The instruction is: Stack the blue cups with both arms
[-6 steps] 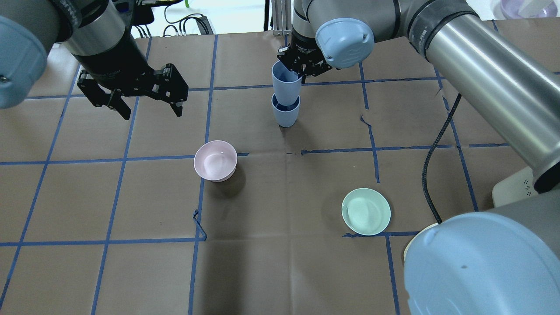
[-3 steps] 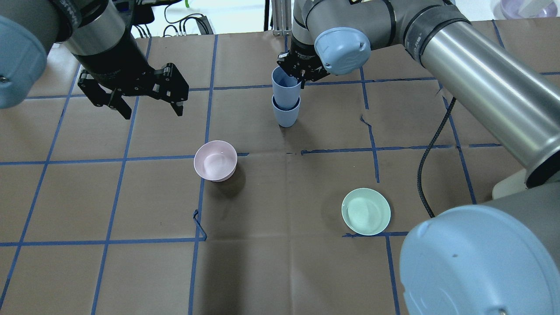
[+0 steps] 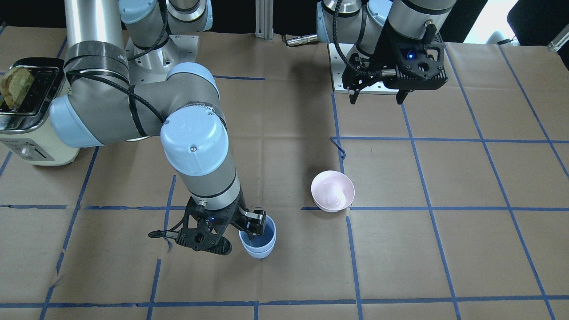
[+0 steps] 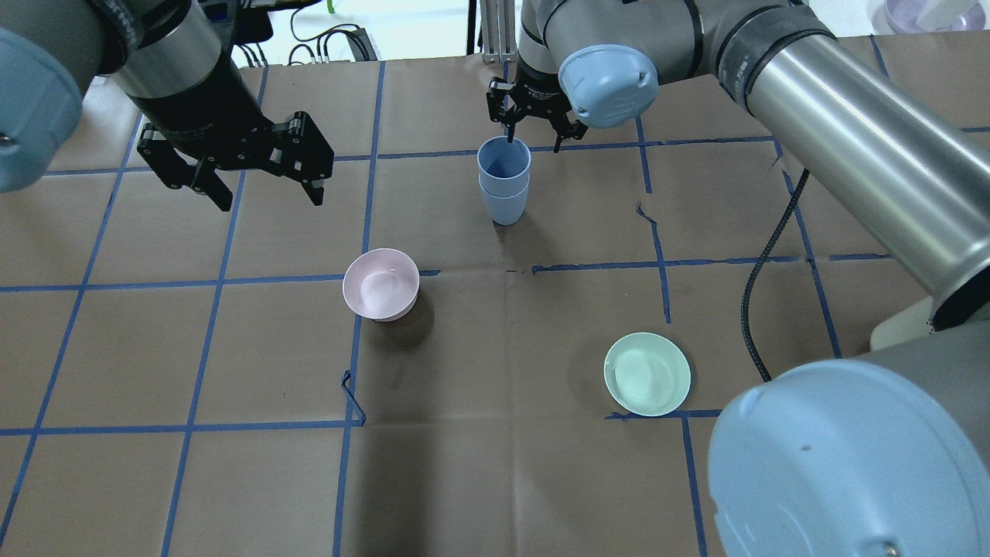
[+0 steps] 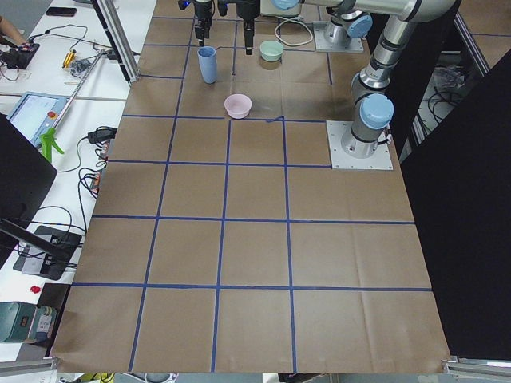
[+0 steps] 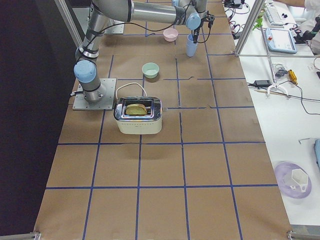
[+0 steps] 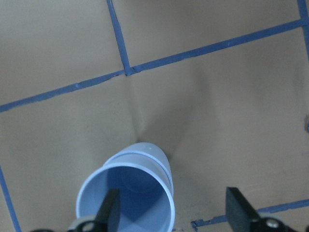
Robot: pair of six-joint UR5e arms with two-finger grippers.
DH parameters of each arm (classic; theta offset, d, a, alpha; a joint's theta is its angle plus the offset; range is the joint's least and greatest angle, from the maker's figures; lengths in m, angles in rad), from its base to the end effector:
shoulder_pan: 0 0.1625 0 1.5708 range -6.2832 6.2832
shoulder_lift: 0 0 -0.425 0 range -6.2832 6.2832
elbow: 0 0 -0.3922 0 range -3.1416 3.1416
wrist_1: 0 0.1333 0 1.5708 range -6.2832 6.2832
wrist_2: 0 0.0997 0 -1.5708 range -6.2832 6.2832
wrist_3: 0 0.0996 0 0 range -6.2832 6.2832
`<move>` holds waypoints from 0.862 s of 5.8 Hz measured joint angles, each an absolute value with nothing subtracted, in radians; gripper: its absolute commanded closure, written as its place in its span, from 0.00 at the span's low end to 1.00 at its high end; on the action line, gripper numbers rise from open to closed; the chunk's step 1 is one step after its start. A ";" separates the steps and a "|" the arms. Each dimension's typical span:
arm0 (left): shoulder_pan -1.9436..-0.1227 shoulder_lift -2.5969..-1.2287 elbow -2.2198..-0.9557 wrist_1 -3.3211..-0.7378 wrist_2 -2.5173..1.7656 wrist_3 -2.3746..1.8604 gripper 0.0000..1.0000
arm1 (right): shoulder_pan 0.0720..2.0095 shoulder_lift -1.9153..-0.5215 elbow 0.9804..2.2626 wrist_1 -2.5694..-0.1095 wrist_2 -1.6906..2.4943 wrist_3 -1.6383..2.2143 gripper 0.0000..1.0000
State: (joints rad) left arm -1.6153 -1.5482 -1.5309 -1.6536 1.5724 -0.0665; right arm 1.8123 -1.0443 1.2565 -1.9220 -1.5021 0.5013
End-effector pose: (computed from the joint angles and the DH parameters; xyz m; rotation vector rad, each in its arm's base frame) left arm -0.1543 -0.4731 0.5103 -0.0345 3.1385 0.0317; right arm 0.3058 -0.6554 0.3627 0.3844 2.9986 -0.1584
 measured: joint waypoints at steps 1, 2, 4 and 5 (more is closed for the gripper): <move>-1.615 -1.547 -1.531 -1.654 1.572 -0.067 0.02 | 1.793 -1.088 1.244 -1.882 -1.503 0.493 0.00; -1.615 -1.547 -1.531 -1.654 1.572 -0.066 0.02 | 1.743 -1.154 1.247 -1.789 -1.506 0.429 0.00; -1.613 -1.546 -1.531 -1.654 1.572 -0.066 0.02 | 1.577 -1.354 1.303 -1.529 -1.516 0.143 0.00; -1.613 -1.546 -1.532 -1.654 1.572 -0.066 0.02 | 1.525 -1.447 1.378 -1.481 -1.522 0.066 0.00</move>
